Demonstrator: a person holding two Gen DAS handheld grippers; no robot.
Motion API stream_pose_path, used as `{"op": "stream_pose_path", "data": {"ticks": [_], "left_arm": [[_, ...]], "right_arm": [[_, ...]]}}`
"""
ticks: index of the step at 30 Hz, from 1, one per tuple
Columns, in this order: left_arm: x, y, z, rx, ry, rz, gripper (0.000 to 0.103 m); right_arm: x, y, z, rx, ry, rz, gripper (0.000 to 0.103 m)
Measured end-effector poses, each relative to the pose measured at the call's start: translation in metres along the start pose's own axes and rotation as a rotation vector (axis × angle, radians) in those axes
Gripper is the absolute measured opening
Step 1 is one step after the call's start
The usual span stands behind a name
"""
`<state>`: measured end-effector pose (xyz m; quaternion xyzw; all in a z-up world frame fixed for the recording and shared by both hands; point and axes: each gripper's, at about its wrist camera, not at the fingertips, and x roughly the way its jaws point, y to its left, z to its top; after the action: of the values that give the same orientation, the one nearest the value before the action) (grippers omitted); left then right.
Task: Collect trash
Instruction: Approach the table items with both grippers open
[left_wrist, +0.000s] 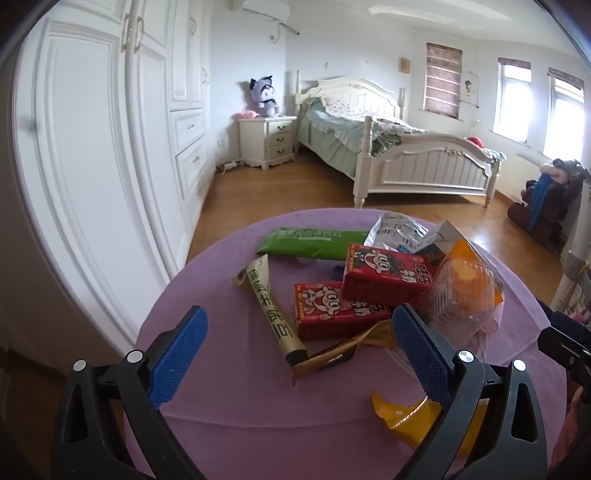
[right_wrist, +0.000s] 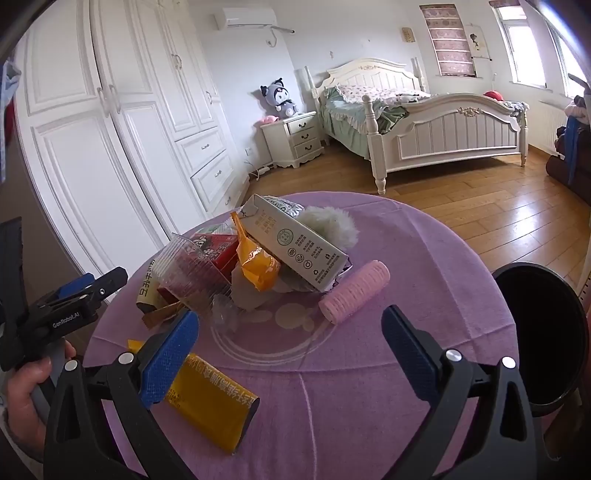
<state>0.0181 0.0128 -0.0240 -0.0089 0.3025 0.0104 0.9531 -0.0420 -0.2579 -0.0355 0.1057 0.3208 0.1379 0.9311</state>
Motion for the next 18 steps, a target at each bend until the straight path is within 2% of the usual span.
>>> {"op": "stream_pose_path", "data": {"ticks": [18], "left_arm": [[0.0048, 0.0053, -0.0015, -0.012, 0.016, -0.006, 0.099]], "right_arm": [[0.0035, 0.0020, -0.0006, -0.040, 0.024, 0.022, 0.098]]}}
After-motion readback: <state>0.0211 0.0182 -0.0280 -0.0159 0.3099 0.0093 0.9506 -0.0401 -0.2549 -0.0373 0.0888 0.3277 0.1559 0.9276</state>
